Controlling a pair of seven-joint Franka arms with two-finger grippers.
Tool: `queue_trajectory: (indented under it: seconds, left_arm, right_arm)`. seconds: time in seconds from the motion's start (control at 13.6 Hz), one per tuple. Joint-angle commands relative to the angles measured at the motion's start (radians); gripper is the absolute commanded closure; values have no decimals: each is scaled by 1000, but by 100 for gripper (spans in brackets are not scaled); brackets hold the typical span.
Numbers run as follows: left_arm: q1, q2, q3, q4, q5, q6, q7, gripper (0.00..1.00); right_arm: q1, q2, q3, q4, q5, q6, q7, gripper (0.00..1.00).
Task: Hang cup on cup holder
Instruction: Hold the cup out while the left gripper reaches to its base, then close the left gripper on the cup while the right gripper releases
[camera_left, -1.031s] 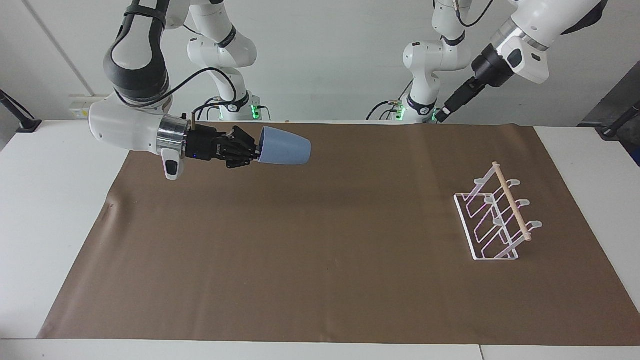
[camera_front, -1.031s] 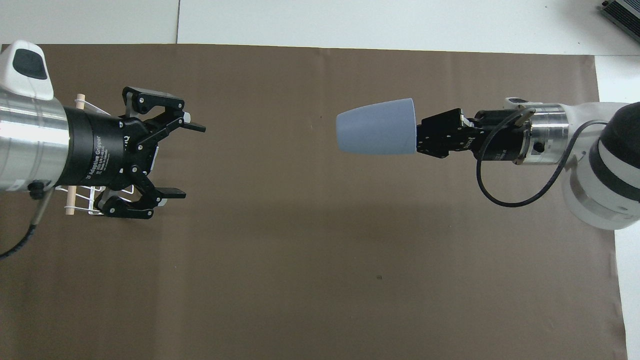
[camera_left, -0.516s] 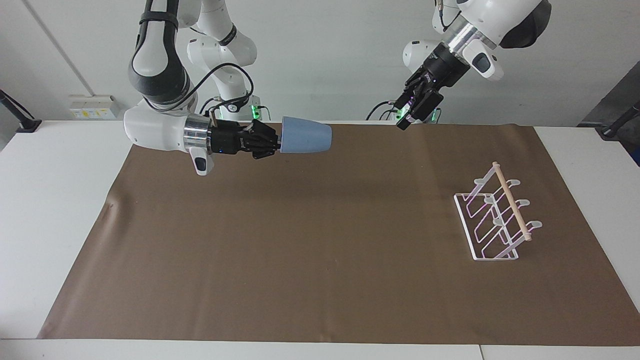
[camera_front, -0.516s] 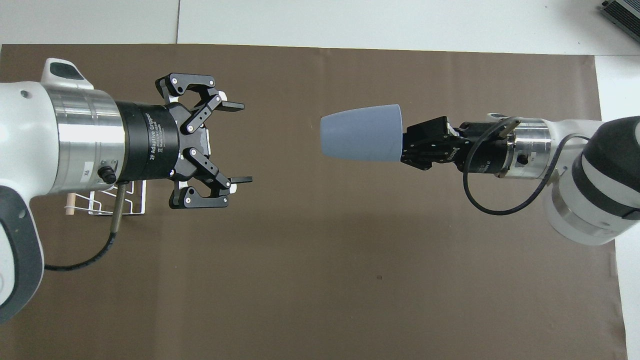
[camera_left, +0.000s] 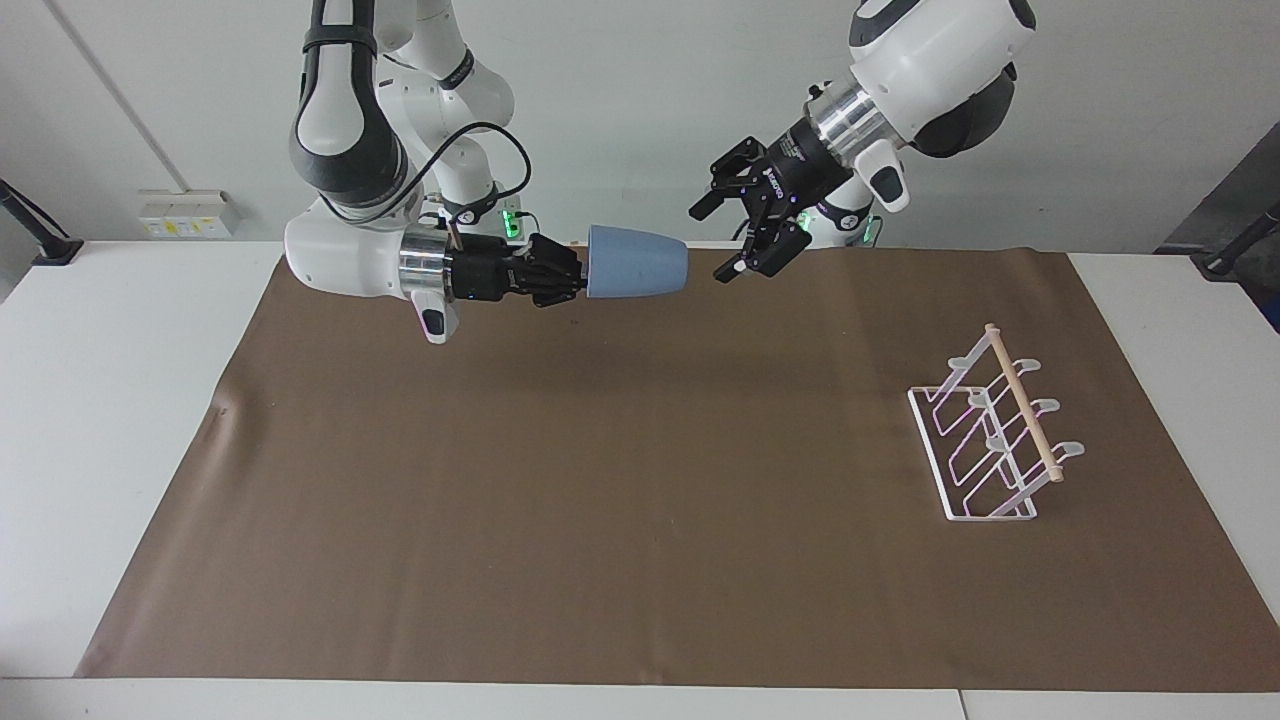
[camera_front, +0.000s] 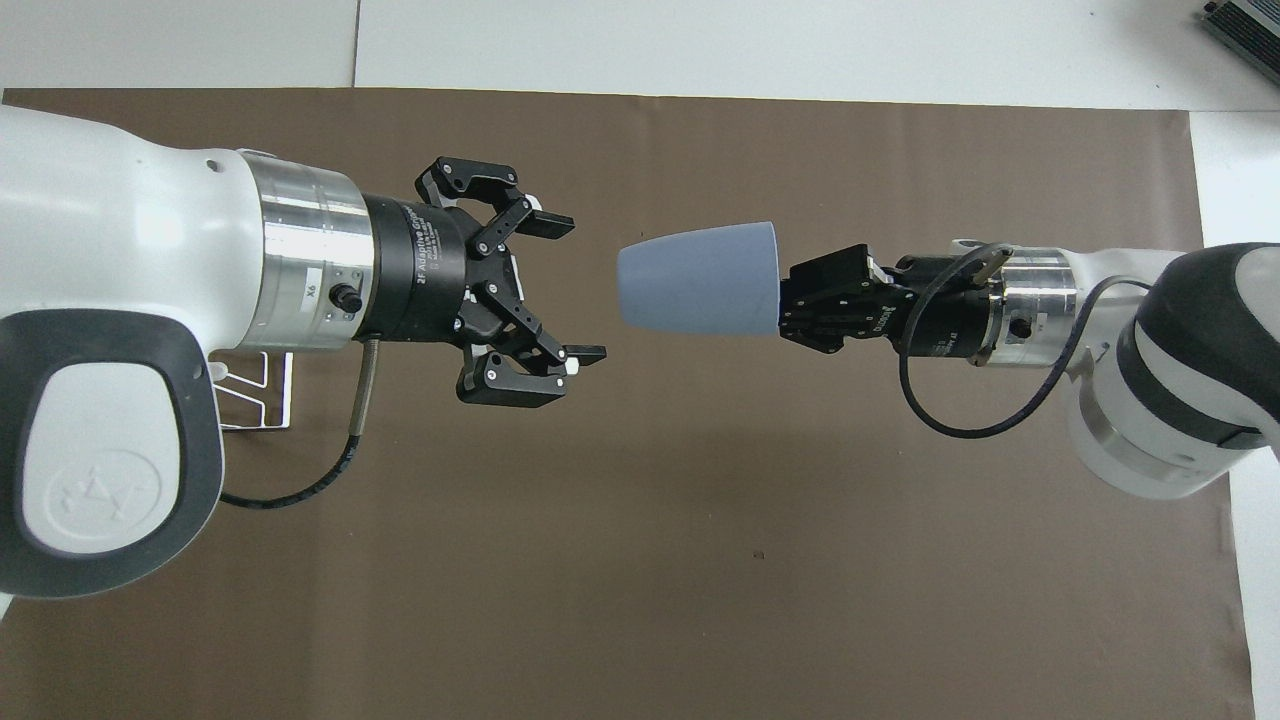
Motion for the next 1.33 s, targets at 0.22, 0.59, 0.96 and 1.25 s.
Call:
queue_trajectory:
  seconds: [0.22, 0.59, 0.96, 1.25]
  left_arm:
    - [-68, 100, 5, 79, 4, 29, -72, 0]
    - [-101, 100, 5, 77, 22, 50, -71, 0]
    - [-114, 97, 5, 76, 52, 79, -101, 33]
    - [-114, 95, 5, 70, 82, 118, -111, 100]
  right_arm:
    - [10, -36, 1, -36, 26, 42, 15, 100]
    - [10, -36, 1, -34, 26, 43, 15, 100]
    - [10, -36, 1, -34, 26, 45, 15, 100]
    - [10, -36, 1, -34, 26, 45, 15, 100]
